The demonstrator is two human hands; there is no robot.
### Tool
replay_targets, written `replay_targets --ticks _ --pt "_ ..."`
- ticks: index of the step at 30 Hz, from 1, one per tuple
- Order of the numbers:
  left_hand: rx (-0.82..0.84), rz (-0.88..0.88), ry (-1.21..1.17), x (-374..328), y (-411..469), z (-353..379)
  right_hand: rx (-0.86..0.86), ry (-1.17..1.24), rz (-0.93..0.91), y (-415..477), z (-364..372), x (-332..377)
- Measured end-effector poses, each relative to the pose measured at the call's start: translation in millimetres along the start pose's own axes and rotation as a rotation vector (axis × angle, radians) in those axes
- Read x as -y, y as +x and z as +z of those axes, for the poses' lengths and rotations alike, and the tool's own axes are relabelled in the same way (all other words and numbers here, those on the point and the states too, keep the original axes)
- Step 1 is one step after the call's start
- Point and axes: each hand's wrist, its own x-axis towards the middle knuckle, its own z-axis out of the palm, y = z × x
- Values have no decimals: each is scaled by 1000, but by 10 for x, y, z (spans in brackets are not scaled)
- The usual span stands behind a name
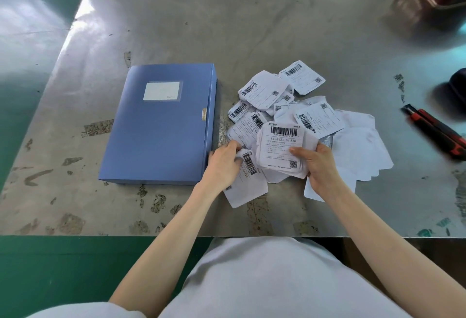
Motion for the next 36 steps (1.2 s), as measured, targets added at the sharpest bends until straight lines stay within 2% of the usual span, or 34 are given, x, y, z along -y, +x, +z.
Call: replay_targets --ticks 9,19,24,29,32,36 --pt "-27 -250 -672 -63 10 -162 41 67 7 -14 32 6" --pt "-80 -320 -1077 -213 10 -71 94 5 6 -39 97 -24" --pt "-85 -298 -1133 -345 -36 21 1 -141 6 -13 174 -74" --pt "-122 -328 -1181 -434 -92 67 2 -227 25 2 208 -114" --pt "-90 -332 -1220 -442 -113 62 5 -207 4 -9 229 -119" --pt "-82 -227 -1070 -423 -118 23 -7 -202 -17 -38 251 -101"
